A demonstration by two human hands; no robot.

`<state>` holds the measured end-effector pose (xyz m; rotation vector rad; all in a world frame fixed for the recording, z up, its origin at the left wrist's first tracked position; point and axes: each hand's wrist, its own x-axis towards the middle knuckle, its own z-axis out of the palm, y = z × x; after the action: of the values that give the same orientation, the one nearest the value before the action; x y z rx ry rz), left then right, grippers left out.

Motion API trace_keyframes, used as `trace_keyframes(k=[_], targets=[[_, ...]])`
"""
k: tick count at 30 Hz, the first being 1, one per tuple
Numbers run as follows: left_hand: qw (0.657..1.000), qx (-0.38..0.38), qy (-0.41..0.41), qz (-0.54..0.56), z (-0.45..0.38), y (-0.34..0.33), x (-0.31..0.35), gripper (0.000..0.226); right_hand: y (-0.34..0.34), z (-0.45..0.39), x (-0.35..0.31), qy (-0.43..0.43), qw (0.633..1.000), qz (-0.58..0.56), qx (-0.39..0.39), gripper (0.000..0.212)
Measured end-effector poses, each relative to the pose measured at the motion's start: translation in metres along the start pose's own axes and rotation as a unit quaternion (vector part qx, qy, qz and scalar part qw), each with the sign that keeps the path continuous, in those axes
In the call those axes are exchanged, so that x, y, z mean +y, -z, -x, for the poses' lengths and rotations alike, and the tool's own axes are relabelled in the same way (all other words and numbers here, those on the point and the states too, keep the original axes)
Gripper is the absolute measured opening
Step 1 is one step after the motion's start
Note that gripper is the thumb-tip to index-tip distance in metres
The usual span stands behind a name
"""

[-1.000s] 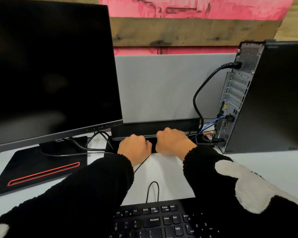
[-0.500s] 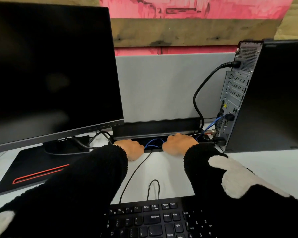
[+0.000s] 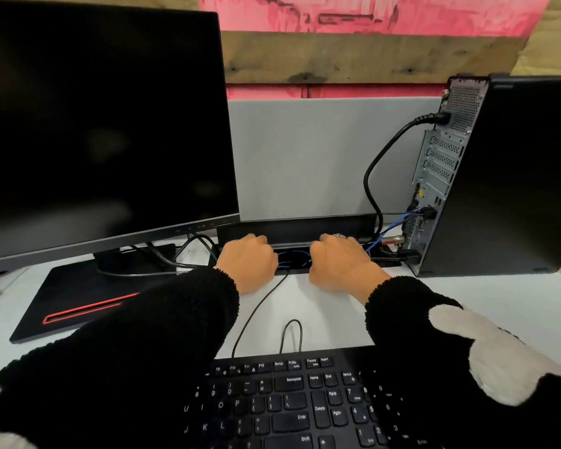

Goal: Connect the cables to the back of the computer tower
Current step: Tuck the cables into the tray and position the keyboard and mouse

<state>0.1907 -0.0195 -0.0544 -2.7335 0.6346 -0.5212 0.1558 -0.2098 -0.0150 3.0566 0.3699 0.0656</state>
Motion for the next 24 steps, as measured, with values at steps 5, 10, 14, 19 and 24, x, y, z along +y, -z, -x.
trace_keyframes(k=[5,10,14,19,24], targets=[[0.960,-0.158,0.101,0.206,0.007,0.045,-0.004,0.064,0.010,0.018,-0.013,0.011,0.983,-0.180,-0.041,0.021],[0.868,-0.417,0.031,0.267,0.027,0.067,-0.009,0.026,0.005,0.032,-0.027,0.037,0.966,-0.234,-0.103,0.017],[0.894,-0.298,0.098,0.320,0.024,0.051,-0.008,0.028,0.006,0.041,-0.032,0.047,0.950,-0.295,-0.093,0.021],[0.875,-0.124,0.224,0.412,0.005,0.036,0.000,0.028,0.006,0.042,-0.040,0.045,0.917,-0.372,-0.135,0.020],[0.763,0.007,0.308,0.567,-0.019,0.045,-0.009,0.027,0.008,0.041,-0.039,0.054,0.929,-0.317,-0.185,0.026]])
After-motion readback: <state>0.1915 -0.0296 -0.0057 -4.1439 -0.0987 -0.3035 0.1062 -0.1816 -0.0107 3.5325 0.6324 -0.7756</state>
